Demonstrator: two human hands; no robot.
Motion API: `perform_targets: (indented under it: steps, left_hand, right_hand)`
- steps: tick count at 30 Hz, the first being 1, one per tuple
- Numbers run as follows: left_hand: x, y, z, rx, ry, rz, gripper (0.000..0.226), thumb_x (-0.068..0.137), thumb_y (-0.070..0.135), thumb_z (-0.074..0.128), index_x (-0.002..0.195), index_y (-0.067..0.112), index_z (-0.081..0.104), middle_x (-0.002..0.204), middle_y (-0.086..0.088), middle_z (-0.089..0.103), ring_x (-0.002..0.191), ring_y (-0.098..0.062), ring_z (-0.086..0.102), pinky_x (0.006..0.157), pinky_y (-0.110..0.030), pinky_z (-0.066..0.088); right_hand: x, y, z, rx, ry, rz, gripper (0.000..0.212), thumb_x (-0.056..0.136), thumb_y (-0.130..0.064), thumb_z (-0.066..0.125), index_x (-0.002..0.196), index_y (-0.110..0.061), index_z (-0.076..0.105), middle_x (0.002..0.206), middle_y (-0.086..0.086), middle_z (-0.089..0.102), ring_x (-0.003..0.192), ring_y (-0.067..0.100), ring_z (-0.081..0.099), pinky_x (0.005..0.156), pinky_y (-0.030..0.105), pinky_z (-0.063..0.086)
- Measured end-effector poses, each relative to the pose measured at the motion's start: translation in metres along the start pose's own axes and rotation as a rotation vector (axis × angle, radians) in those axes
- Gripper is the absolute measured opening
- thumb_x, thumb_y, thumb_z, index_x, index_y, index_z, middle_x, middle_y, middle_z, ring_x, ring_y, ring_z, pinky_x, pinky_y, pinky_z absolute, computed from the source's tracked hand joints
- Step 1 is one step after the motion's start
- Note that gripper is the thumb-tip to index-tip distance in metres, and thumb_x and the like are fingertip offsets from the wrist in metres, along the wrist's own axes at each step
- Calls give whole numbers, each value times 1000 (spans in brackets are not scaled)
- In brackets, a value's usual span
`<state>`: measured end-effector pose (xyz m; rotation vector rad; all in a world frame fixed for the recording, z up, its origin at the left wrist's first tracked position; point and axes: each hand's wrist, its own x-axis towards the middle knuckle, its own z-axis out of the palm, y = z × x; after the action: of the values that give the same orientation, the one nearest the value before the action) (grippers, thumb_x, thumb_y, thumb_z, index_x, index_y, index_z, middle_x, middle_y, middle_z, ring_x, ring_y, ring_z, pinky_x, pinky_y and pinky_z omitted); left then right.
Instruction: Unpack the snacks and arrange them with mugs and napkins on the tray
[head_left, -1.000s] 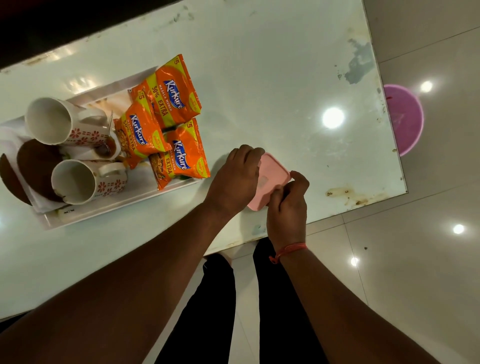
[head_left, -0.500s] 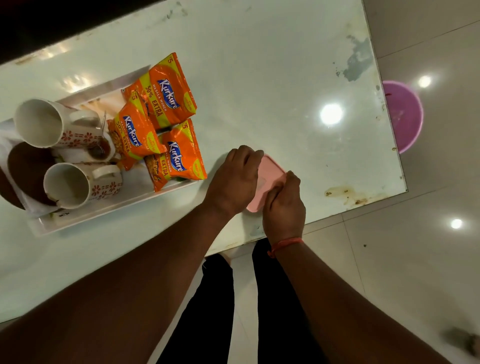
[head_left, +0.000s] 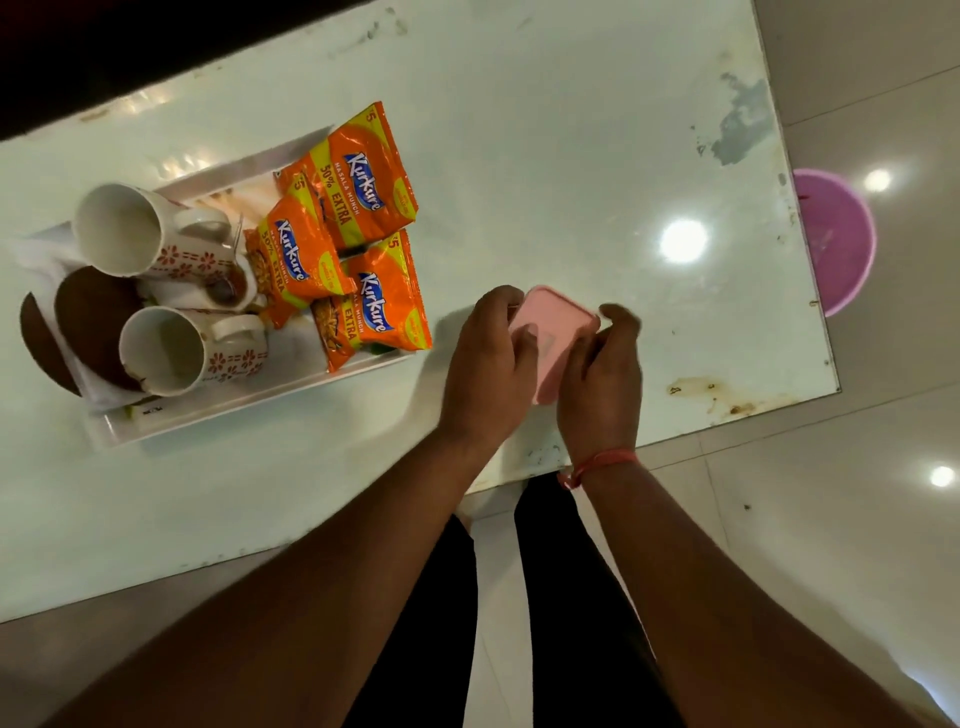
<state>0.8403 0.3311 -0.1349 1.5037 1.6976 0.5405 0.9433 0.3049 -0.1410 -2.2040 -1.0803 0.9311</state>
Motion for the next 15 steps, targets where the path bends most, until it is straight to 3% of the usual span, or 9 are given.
perform_targets:
  steps: [2, 3, 5, 7, 11, 15]
  left_hand:
    - [-5, 15, 3, -105, 42, -88, 33, 95, 11, 56, 127, 9, 49, 134, -10, 54, 127, -22, 49, 102, -28, 47]
    - [-4, 22, 4, -149, 57, -124, 34, 94, 9, 56, 127, 8, 50, 139, -10, 51, 131, -20, 45, 103, -16, 42]
    - [6, 35, 1, -224, 91, -171, 36, 93, 5, 55, 129, 7, 49, 145, -10, 45, 135, -19, 40, 94, 3, 30]
    - [24, 41, -4, -271, 138, -199, 41, 95, 7, 54, 135, 6, 47, 148, -11, 42, 137, -21, 39, 99, -4, 29]
    - [64, 36, -14, -248, 189, -265, 46, 100, 17, 47, 144, 8, 40, 156, -12, 34, 143, -25, 33, 116, -36, 33]
    - [82, 31, -21, -187, 138, -328, 47, 104, 19, 39, 149, 11, 34, 162, -8, 25, 147, -24, 27, 115, -32, 30]
  right_hand:
    - [18, -9, -3, 35, 36, 6, 27, 100, -24, 44, 126, -20, 40, 90, -3, 60, 79, 15, 61, 69, 32, 51]
    - [29, -15, -4, 52, 39, 4, 25, 99, -22, 47, 124, -19, 42, 91, -5, 60, 80, 14, 62, 70, 31, 52]
    - [52, -32, -3, 70, 8, -59, 19, 96, -14, 50, 114, -19, 48, 97, -5, 61, 85, 13, 62, 73, 30, 53]
    - [74, -50, 2, 87, -66, -163, 19, 88, -6, 52, 101, -19, 53, 100, -2, 63, 88, 15, 62, 76, 29, 54]
    - [102, -80, 14, 104, -197, -254, 24, 82, -4, 53, 102, -17, 59, 102, -4, 65, 84, 10, 62, 69, 15, 50]
    - [113, -88, 22, 60, -232, -271, 34, 80, 3, 46, 106, -15, 59, 104, -6, 63, 83, 7, 58, 65, 5, 44]
